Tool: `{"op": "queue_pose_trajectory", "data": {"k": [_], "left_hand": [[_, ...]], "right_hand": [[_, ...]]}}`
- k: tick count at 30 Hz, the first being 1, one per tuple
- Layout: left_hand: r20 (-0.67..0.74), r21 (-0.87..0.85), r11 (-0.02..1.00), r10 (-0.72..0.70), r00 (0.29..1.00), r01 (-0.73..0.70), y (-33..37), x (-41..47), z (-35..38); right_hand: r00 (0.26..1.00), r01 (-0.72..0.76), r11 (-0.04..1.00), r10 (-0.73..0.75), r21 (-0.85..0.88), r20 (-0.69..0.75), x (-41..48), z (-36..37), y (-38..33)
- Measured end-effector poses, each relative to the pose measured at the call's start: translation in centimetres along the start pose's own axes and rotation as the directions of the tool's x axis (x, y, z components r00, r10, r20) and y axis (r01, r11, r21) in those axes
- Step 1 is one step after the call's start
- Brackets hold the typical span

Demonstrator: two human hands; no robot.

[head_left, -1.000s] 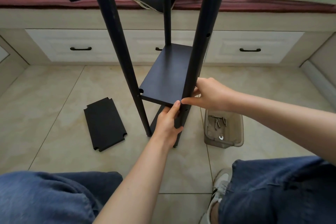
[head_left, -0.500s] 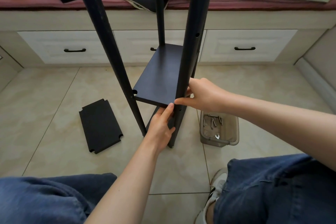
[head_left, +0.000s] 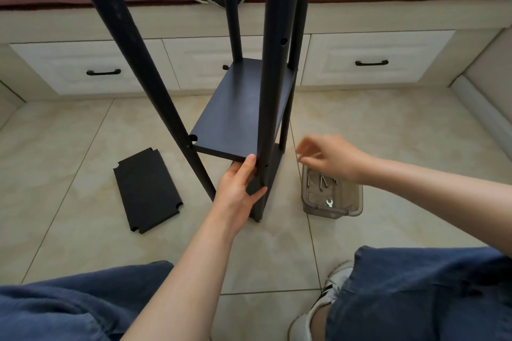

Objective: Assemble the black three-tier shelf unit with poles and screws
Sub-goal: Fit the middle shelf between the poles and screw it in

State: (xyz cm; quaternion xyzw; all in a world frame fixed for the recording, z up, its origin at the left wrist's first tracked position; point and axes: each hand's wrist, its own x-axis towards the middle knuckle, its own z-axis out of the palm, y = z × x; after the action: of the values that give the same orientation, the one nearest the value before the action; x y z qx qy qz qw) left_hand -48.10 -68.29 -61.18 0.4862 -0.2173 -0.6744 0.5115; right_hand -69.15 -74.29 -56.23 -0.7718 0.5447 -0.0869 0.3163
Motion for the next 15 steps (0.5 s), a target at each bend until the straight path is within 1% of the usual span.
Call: {"op": "queue_pose_trajectory", "data": {"k": [2,4,8,11,13,15], "left_hand": [[-0.011,-0.009,1.0,-0.015,1.0,0.015,0.0,0.2,0.0],[-0.01,-0.011,1.0,-0.027,1.0,0.027,0.1,0.4,-0.1],[0.017,0.011,0.999,-0.034,0.999,0.034,0.2,0.4,-0.5],[0.025,0.015,0.999,-0.032,0.999,0.031,0.2,0.5,-0.6],[0.021,0.01,0.999,-0.031,0.999,0.031,0.0,0.6,-0.6],[0.022,0.007,1.0,-0.029,0.999,0.029,0.0,0.7,-0.7]], "right_hand": [[0.995,-0.073,0.992,0.079,-0.108,0.059,0.4,1.7,2.4],[0.977,-0.149,0.973,0.173,-0.177,0.128,0.9,3.9,4.5],[0.905,-0.32,0.92,0.367,-0.225,0.216,1.2,8.3,7.8],[0.877,-0.316,0.877,0.416,-0.361,0.242,0.9,10.9,9.6],[0.866,-0.318,0.857,0.437,-0.406,0.243,0.6,12.1,10.2],[0.87,-0.31,0.839,0.44,-0.447,0.223,0.3,12.8,10.5]]}}
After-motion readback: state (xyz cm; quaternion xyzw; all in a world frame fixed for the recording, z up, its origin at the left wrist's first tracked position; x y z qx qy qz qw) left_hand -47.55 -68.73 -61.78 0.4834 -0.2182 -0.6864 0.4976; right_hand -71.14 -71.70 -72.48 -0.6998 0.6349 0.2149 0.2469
